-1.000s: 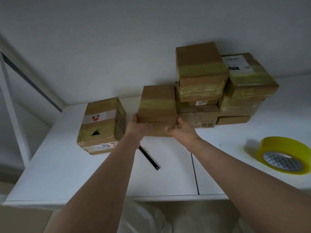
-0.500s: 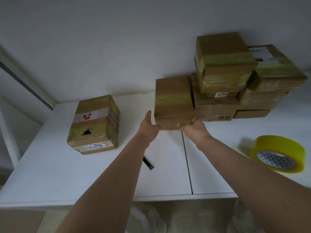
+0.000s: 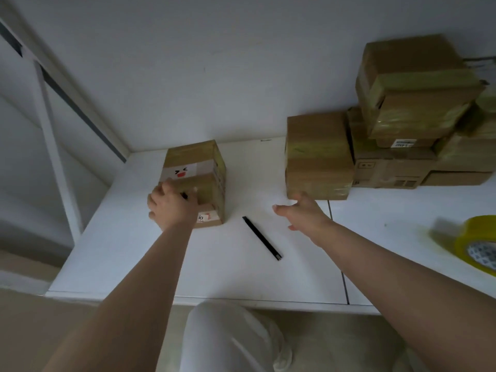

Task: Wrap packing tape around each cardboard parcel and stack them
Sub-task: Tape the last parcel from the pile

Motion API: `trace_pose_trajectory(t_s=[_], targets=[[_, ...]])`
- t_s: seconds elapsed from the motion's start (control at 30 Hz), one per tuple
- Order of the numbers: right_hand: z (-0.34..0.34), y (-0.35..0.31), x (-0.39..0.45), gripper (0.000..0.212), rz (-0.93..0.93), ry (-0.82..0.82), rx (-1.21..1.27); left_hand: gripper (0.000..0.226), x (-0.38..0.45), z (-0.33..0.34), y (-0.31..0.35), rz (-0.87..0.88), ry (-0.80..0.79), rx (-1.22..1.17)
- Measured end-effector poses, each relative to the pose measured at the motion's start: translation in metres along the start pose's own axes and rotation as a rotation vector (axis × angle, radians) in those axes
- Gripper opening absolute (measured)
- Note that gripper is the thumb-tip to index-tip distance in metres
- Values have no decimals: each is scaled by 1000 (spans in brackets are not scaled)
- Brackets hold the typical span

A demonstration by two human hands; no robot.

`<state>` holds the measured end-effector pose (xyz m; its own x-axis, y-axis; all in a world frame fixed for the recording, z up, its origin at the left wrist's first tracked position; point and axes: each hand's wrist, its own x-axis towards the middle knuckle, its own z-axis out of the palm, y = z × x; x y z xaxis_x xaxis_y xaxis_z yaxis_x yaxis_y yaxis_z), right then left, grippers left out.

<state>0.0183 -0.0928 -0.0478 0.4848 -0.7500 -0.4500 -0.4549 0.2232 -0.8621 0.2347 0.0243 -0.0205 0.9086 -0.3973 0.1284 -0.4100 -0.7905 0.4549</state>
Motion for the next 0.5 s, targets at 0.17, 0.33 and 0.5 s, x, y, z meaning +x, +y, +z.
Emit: trace_pose_trajectory(t_s=[0.17, 0.33, 0.5], targets=[[22, -7, 1, 75, -20, -117, -12, 86, 20, 5, -18, -341, -121, -283], [52, -23, 0, 83, -73, -268, -25, 85, 11, 11, -26, -414, -102, -450], [84, -44, -6, 64, -92, -432, 97, 79, -7, 10, -22, -377, -75, -567]])
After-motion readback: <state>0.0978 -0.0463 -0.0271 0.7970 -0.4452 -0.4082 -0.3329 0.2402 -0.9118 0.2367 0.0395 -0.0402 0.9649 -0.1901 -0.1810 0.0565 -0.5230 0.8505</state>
